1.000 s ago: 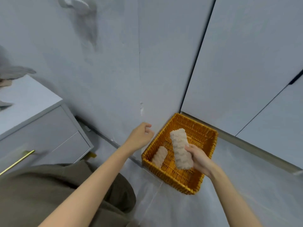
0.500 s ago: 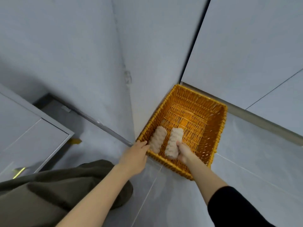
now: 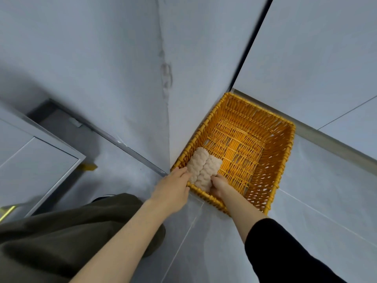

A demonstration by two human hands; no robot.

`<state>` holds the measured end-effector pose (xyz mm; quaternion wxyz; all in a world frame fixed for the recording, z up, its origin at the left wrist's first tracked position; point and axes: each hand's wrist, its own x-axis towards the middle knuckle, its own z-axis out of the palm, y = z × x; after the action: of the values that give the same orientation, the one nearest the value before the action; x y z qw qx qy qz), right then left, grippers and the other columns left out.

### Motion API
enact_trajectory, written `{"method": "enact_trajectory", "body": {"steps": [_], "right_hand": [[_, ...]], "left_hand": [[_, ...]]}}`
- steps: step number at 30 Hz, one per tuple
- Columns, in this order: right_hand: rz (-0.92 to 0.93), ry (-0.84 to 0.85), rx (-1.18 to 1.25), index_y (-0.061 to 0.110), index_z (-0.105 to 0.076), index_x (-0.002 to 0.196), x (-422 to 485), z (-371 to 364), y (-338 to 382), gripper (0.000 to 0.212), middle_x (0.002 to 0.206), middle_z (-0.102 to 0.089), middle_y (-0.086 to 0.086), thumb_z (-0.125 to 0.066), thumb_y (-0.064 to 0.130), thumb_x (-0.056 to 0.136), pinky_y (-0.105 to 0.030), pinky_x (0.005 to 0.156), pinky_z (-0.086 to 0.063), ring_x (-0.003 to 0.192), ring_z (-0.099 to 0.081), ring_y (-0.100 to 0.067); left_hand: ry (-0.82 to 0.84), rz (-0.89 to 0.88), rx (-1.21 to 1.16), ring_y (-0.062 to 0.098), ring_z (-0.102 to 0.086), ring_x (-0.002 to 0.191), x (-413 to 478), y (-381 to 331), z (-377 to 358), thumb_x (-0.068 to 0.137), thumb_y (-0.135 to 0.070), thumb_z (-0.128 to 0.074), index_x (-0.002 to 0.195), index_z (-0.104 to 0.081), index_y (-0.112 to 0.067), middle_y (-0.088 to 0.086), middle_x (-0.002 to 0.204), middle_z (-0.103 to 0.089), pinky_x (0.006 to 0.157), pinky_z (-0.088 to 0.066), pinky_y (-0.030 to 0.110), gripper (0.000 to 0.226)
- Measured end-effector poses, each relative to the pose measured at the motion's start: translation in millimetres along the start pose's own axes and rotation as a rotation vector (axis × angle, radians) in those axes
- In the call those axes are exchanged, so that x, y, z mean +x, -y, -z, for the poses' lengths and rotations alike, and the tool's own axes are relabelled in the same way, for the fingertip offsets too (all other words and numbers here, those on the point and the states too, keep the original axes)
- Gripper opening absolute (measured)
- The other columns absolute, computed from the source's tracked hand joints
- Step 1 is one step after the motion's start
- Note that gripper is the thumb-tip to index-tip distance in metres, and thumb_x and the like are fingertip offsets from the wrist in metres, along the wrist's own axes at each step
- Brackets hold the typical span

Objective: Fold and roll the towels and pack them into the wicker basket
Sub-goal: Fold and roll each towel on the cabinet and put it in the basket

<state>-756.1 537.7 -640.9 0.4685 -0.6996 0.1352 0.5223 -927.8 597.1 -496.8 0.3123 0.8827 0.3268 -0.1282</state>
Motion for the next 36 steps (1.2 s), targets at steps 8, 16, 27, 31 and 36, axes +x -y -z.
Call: {"method": "enact_trajectory", "body": {"steps": [8,16,27,31,36], "right_hand": [[0.638,-0.15,-0.775,0.027,-0.032,0.142,-11,12,5,0.078,0.131,-0.047,-0.01,-0.061,-0.004,0.077,-0.037,0.088,-0.051,0.113,-0.052,-0.026],[0.563,0.003,-1.248,0.006,-0.036,0.142,-12,-3,9,0.075,0.131,-0.051,-0.015,-0.072,0.017,0.077,-0.031,0.094,-0.042,0.119,-0.049,-0.03],[0.594,0.011,-0.947,0.014,-0.06,0.123,-69,8,51,0.031,0.118,-0.064,-0.006,-0.054,0.019,0.093,-0.026,0.082,-0.046,0.105,-0.06,-0.02],[0.734,0.128,-0.856,0.024,-0.062,0.114,-129,17,73,0.022,0.105,-0.066,0.001,-0.056,0.021,0.093,-0.025,0.076,-0.051,0.092,-0.064,-0.014],[0.885,0.233,-0.842,0.032,-0.064,0.11,-208,27,94,0.018,0.101,-0.068,0.01,-0.057,0.025,0.095,-0.035,0.081,-0.055,0.085,-0.067,-0.009]], "left_hand": [[-0.002,0.001,-0.01,0.017,-0.021,0.144,0,-4,2,0.1,-0.024,-0.042,0.147,-0.032,-0.018,-0.002,0.158,-0.021,0.115,-0.027,0.034,0.049],[-0.007,0.01,-0.024,0.018,-0.028,0.141,-3,-4,5,0.099,-0.023,-0.043,0.147,-0.032,-0.018,-0.001,0.156,-0.023,0.114,-0.031,0.035,0.049],[-0.069,0.044,-0.222,0.018,-0.053,0.119,-6,-18,37,0.098,-0.023,-0.043,0.142,-0.04,-0.021,0.001,0.137,-0.052,0.097,-0.047,0.035,0.044],[-0.15,0.061,-0.333,0.016,-0.055,0.115,-21,-29,61,0.097,-0.019,-0.044,0.136,-0.048,-0.018,0.001,0.131,-0.057,0.094,-0.042,0.025,0.039],[-0.207,0.062,-0.397,0.013,-0.056,0.113,-49,-41,88,0.098,-0.022,-0.045,0.134,-0.05,-0.021,-0.002,0.129,-0.058,0.086,-0.041,0.021,0.036]]}}
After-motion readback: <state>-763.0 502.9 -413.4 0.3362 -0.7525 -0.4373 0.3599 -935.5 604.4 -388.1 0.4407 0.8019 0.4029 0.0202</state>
